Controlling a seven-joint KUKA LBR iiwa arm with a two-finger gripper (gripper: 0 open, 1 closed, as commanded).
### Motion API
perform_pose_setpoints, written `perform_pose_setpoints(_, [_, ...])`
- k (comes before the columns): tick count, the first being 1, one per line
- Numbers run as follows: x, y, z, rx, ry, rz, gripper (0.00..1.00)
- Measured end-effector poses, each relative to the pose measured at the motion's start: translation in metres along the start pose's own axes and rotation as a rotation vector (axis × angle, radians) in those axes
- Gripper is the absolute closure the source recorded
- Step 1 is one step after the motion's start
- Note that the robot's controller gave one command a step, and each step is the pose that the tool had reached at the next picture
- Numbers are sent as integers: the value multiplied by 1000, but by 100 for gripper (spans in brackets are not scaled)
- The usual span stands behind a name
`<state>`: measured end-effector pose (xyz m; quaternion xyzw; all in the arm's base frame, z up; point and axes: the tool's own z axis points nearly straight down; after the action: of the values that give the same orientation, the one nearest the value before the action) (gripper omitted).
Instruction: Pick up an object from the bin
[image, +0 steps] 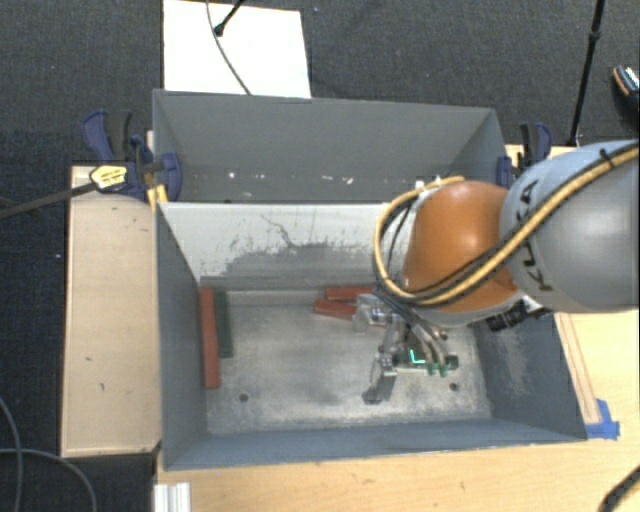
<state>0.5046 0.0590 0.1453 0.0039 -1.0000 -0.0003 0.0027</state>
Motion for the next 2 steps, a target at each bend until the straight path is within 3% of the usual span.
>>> perform_pose_setpoints(1, [-75,-99,47,4,-11,-38,0])
perform_pose_setpoints(2, [-85,-61,74,0,-8,-81,0])
